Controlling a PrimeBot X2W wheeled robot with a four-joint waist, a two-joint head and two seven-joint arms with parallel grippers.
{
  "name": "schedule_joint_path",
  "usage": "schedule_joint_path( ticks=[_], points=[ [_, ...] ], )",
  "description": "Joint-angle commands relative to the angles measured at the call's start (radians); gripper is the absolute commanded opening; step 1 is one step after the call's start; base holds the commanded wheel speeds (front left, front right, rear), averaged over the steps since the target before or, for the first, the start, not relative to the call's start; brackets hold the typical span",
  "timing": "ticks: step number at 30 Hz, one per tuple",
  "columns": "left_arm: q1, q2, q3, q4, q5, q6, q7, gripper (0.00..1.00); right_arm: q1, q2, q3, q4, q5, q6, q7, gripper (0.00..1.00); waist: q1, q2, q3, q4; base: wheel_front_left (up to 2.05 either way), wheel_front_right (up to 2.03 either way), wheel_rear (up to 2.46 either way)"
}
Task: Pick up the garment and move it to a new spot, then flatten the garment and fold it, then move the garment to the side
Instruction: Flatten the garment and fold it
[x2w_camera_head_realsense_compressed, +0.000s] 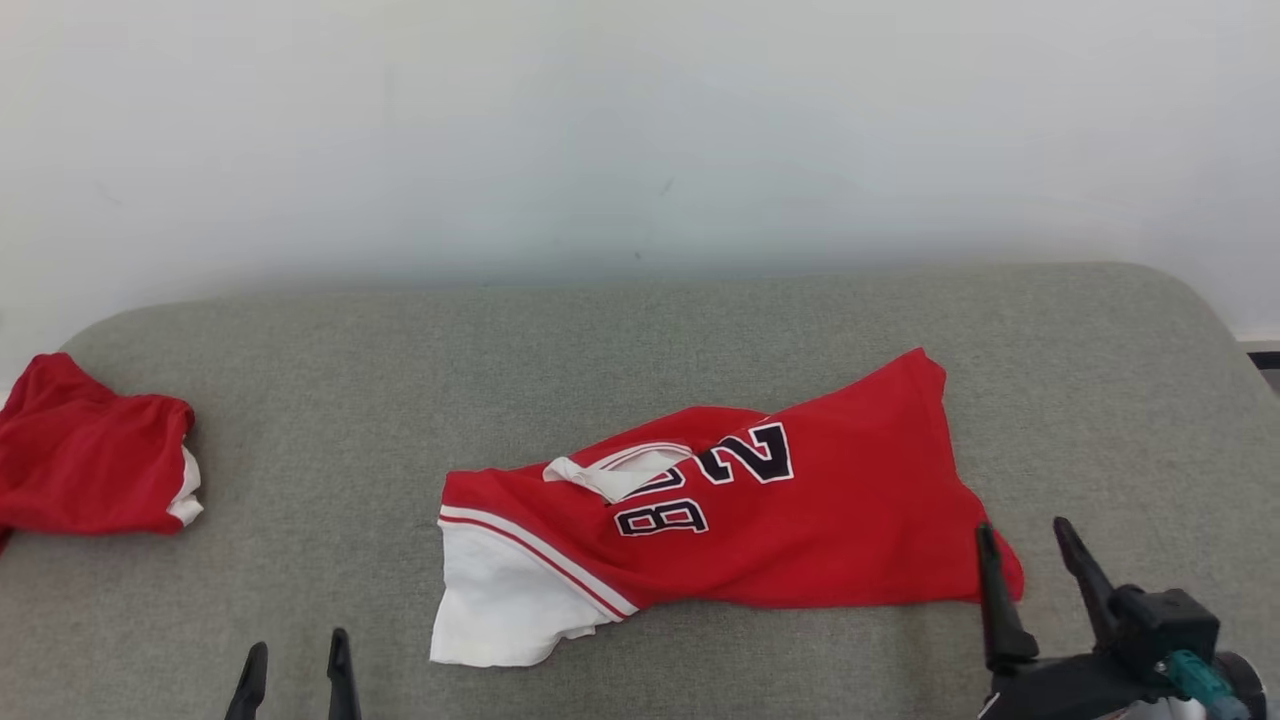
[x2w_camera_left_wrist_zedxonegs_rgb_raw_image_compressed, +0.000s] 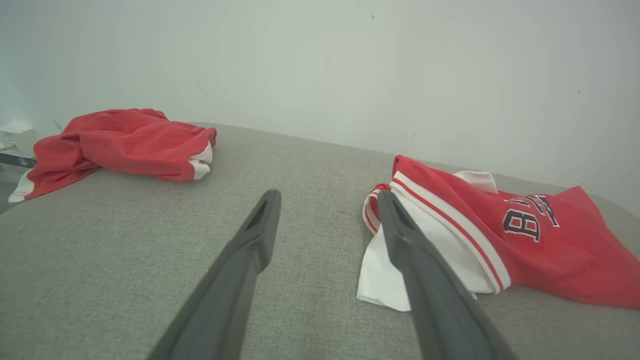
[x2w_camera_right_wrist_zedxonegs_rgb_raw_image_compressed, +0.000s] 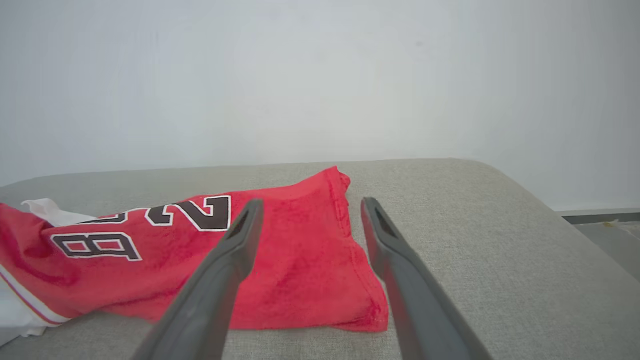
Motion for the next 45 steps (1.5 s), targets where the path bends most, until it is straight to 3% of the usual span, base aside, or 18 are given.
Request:
schedule_joint_path(
  ticks=[1, 17, 45],
  points=[
    [0.017, 0.000, 0.009, -0.006, 0.000, 0.003, -0.001, 1.00, 0.012, 0.004, 0.028, -0.007, -0.012, -0.002, -0.016, 1.00, 0.0001, 0.0001, -0.020, -0.026, 0.00, 0.00, 0.00],
    [0.024, 0.001, 0.019, -0.020, 0.001, 0.016, -0.001, 1.00, 0.005, -0.002, 0.203, 0.037, -0.005, -0.002, -0.060, 1.00, 0.0001, 0.0001, -0.034, -0.092, 0.00, 0.00, 0.00],
    [0.032, 0.000, -0.016, 0.001, 0.008, 0.030, -0.001, 1.00, 0.007, 0.003, 0.202, 0.073, 0.043, -0.002, -0.076, 1.00, 0.0001, 0.0001, -0.047, -0.065, 0.00, 0.00, 0.00]
  ],
)
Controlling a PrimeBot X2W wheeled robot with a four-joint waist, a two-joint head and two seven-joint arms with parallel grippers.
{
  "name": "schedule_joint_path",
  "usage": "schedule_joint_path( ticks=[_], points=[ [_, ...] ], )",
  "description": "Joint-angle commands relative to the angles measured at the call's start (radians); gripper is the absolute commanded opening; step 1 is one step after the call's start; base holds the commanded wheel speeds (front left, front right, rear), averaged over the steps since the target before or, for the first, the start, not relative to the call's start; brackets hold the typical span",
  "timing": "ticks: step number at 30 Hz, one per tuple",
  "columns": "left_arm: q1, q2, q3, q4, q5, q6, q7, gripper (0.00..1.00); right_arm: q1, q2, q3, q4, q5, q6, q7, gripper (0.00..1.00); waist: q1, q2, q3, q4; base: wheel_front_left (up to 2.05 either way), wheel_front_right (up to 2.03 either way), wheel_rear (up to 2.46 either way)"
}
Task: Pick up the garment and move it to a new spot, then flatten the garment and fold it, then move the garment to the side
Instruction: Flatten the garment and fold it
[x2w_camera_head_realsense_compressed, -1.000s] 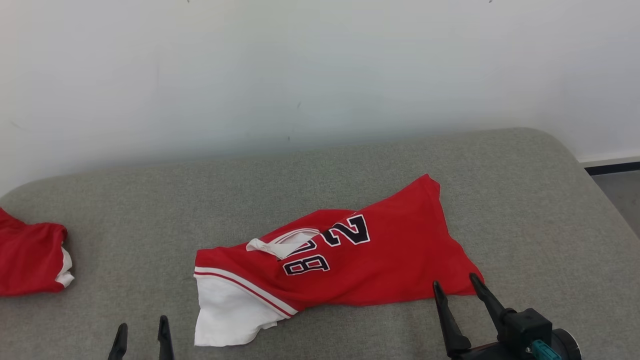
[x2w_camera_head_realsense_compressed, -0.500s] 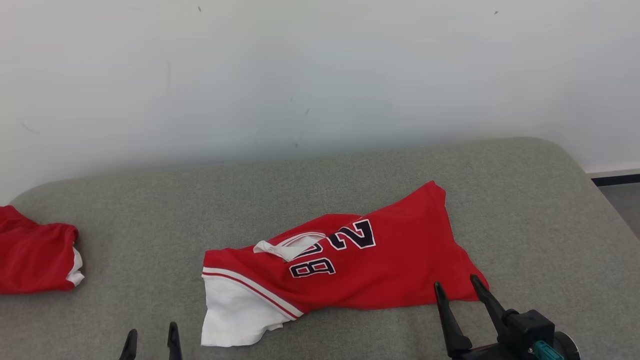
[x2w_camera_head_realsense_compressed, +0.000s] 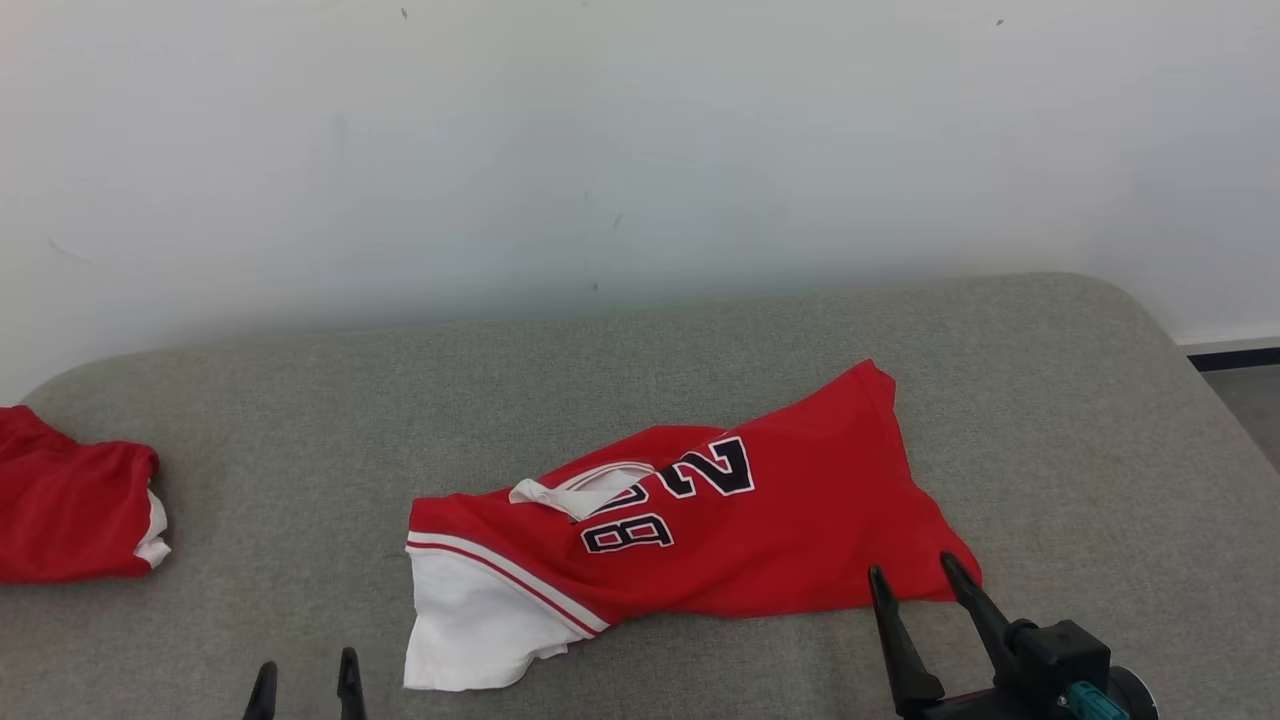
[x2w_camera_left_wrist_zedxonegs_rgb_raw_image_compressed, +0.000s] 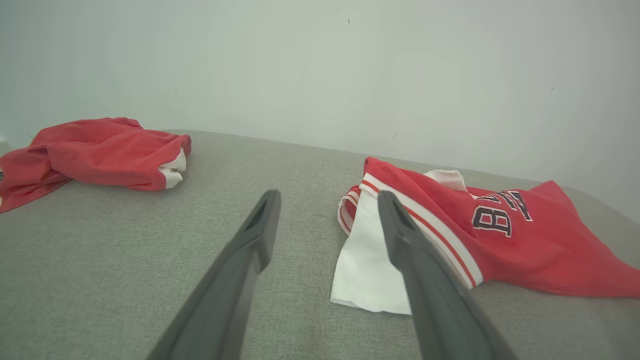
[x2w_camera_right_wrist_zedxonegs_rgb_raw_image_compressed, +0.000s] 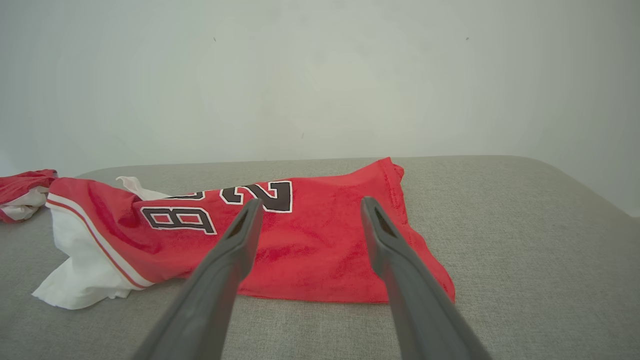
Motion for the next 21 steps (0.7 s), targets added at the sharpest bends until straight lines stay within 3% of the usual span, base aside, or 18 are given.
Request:
schedule_joint_path(
  ticks=[1, 13, 21],
  points=[
    [0.004, 0.000, -0.004, 0.011, 0.003, -0.002, -0.001, 1.00, -0.002, -0.001, -0.010, 0.002, 0.011, -0.002, 0.009, 1.00, 0.0000, 0.0000, 0.005, -0.001, 0.00, 0.00, 0.00],
    [-0.122, 0.005, -0.057, 0.204, 0.002, -0.036, 0.033, 1.00, -0.137, -0.064, -0.083, 0.131, 0.041, -0.002, 0.259, 1.00, 0.0000, 0.0000, 0.087, -0.016, 0.00, 0.00, 0.00],
    [-0.299, 0.017, -0.079, 0.382, 0.007, -0.039, 0.096, 1.00, -0.272, -0.083, -0.142, 0.261, 0.018, -0.002, 0.348, 1.00, 0.0000, 0.0000, 0.196, -0.011, 0.00, 0.00, 0.00]
  ],
)
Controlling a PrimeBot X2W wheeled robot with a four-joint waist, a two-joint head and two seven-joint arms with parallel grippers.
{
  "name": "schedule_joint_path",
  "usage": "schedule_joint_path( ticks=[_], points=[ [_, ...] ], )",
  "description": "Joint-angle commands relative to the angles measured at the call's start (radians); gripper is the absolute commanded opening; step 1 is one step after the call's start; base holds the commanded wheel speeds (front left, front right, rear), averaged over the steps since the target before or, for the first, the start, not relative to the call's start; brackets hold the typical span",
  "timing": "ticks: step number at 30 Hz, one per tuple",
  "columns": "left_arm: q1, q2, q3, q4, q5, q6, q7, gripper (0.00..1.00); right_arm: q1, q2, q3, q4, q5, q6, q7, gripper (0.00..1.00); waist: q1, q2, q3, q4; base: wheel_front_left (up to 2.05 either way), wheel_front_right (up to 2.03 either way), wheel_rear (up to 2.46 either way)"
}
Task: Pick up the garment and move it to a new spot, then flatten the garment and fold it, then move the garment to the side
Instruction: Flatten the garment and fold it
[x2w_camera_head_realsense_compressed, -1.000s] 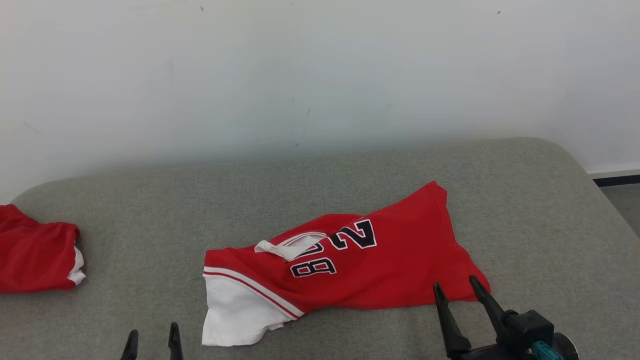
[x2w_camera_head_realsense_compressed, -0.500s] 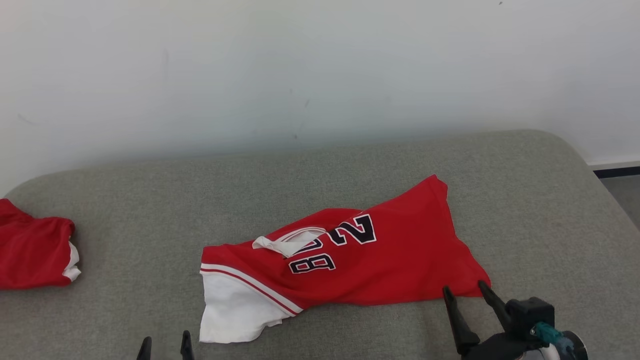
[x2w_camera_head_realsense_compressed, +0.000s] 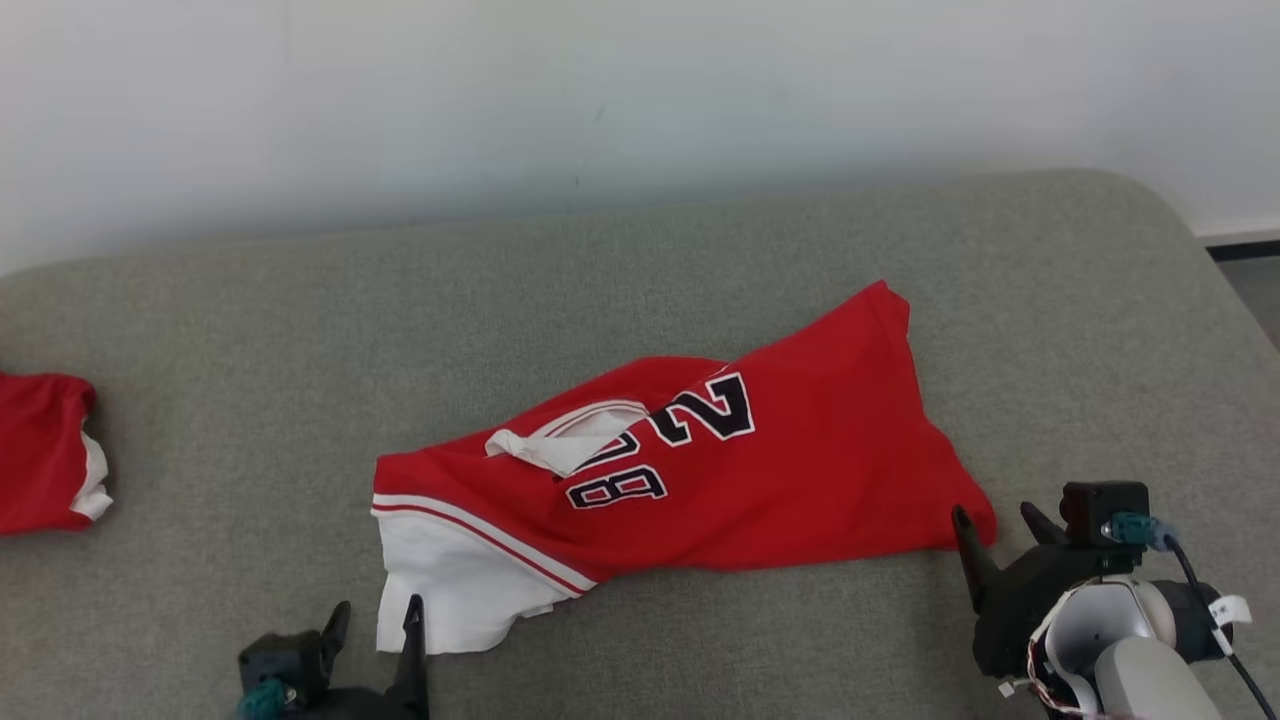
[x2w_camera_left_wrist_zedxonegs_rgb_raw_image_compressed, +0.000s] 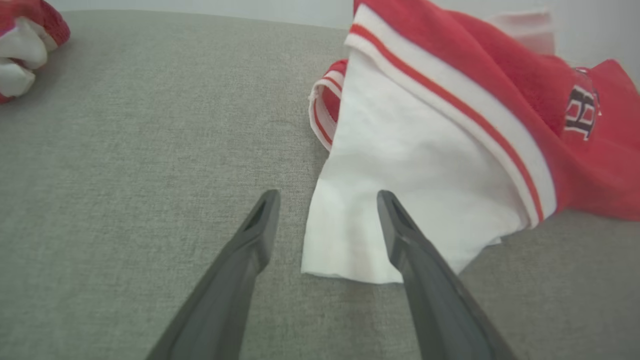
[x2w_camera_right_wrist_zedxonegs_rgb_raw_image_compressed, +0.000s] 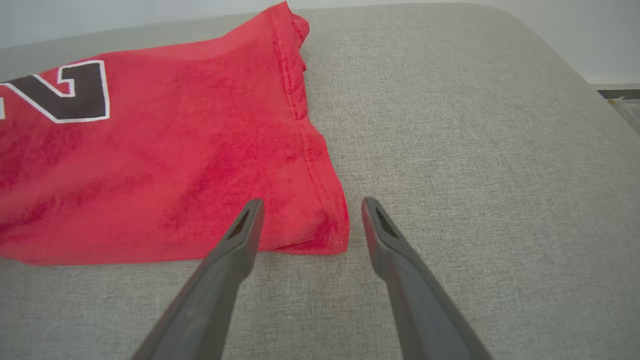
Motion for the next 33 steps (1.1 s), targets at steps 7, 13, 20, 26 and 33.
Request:
schedule_joint_path(
  ticks=[7, 13, 20, 26, 33],
  points=[
    [-0.101, 0.007, -0.011, 0.151, -0.011, -0.013, 0.034, 1.00, -0.089, -0.011, -0.022, 0.119, -0.030, -0.002, 0.028, 1.00, -0.0003, -0.0001, 0.094, 0.014, 0.00, 0.00, 0.00],
    [-0.109, 0.005, -0.030, 0.234, -0.019, -0.029, 0.025, 1.00, -0.111, -0.019, -0.005, 0.200, -0.014, -0.002, 0.022, 1.00, -0.0003, -0.0001, 0.105, 0.033, 0.00, 0.00, 0.00],
    [-0.112, 0.001, -0.066, 0.297, -0.031, -0.061, 0.037, 0.00, -0.128, -0.021, 0.023, 0.257, 0.013, -0.002, 0.023, 0.00, -0.0003, -0.0001, 0.108, 0.045, 0.00, 0.00, 0.00],
    [-0.121, -0.003, -0.083, 0.319, -0.050, -0.077, 0.025, 0.00, -0.128, -0.026, 0.036, 0.279, 0.043, -0.002, 0.014, 0.00, -0.0003, -0.0001, 0.100, 0.048, 0.00, 0.00, 0.00],
    [-0.169, -0.004, -0.045, 0.243, -0.123, -0.090, -0.047, 0.00, -0.133, -0.039, 0.036, 0.229, 0.102, -0.002, -0.049, 0.00, -0.0003, -0.0001, 0.072, 0.049, 0.00, 0.00, 0.00]
  ],
)
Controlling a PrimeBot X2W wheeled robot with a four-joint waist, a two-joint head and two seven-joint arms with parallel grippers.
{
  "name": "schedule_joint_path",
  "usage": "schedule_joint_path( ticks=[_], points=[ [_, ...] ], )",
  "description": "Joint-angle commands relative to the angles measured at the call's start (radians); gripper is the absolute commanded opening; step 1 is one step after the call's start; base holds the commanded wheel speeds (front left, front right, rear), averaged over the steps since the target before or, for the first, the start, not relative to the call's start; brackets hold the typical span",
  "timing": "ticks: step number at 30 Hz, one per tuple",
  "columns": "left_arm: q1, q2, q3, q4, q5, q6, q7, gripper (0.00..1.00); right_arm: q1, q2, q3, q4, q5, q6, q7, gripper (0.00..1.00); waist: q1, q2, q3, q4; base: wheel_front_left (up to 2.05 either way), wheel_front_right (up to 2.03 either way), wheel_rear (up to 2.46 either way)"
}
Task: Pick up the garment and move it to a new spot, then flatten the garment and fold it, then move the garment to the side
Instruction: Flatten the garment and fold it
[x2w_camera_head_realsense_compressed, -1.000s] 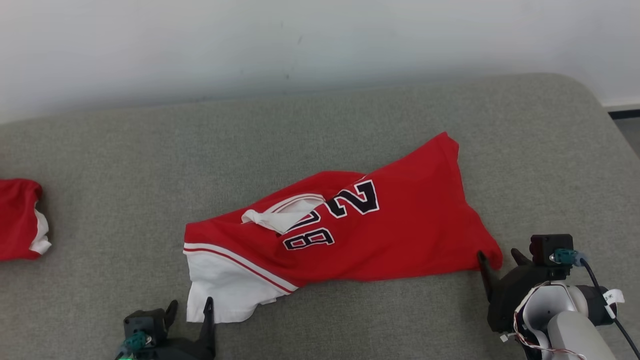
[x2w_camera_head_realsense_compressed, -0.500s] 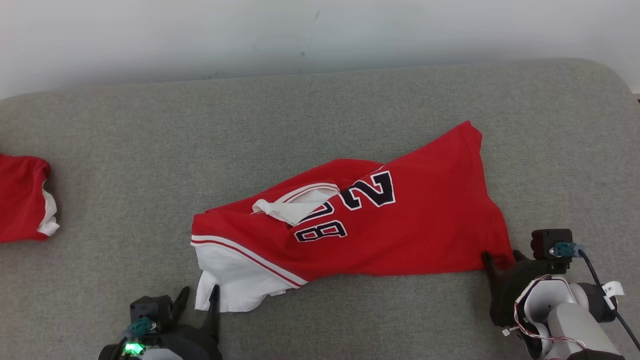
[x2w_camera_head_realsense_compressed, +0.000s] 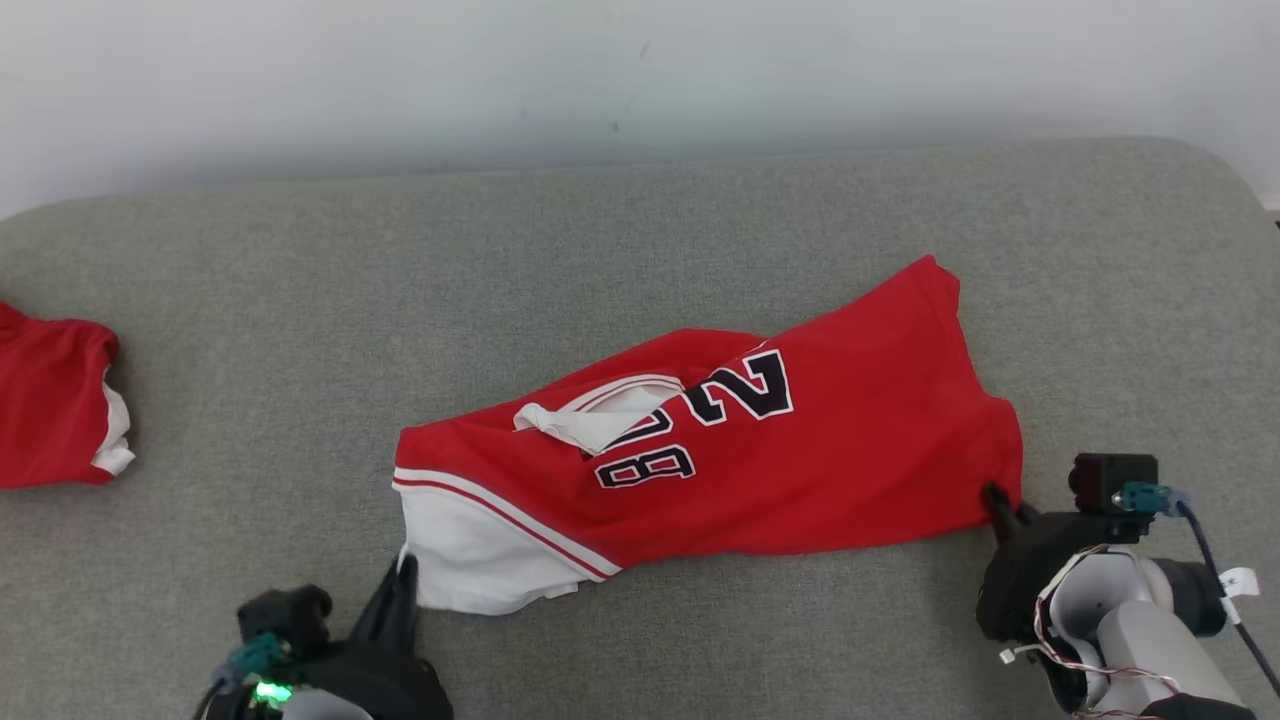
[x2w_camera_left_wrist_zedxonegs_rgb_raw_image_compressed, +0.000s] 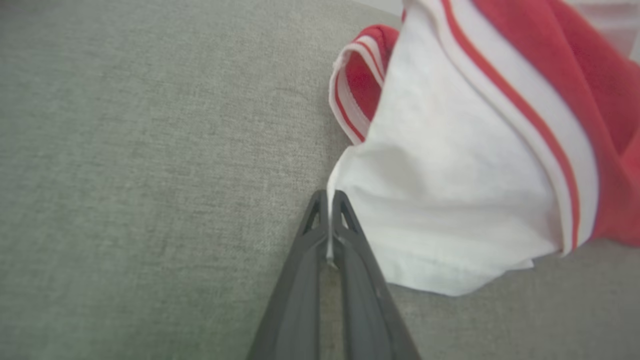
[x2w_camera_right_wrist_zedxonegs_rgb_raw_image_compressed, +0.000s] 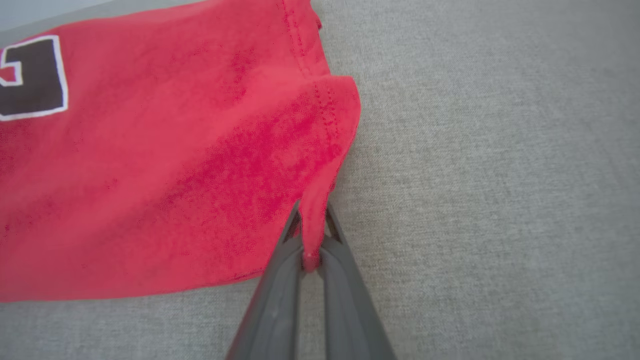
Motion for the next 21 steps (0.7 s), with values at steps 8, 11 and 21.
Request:
schedule_joint_path(
  ticks=[8, 11, 21],
  points=[
    [-0.041, -0.003, 0.042, -0.217, -0.198, -0.021, 0.031, 0.00, 0.032, -0.016, -0.024, -0.166, 0.093, -0.002, -0.052, 0.00, -0.0001, -0.0002, -0.055, 0.002, 0.00, 0.00, 0.00],
    [-0.066, -0.003, 0.058, -0.325, -0.300, -0.021, 0.097, 0.00, 0.036, -0.023, -0.024, -0.259, 0.135, -0.002, -0.019, 0.00, -0.0001, -0.0002, -0.067, -0.004, 0.00, 0.00, 0.00],
    [-0.395, 0.040, 0.146, -0.495, -0.542, 0.072, 0.396, 0.00, -0.169, -0.050, 0.001, -0.512, 0.318, -0.002, 0.225, 0.00, -0.0001, -0.0002, 0.033, -0.056, 0.00, 0.00, 0.00]
  ],
)
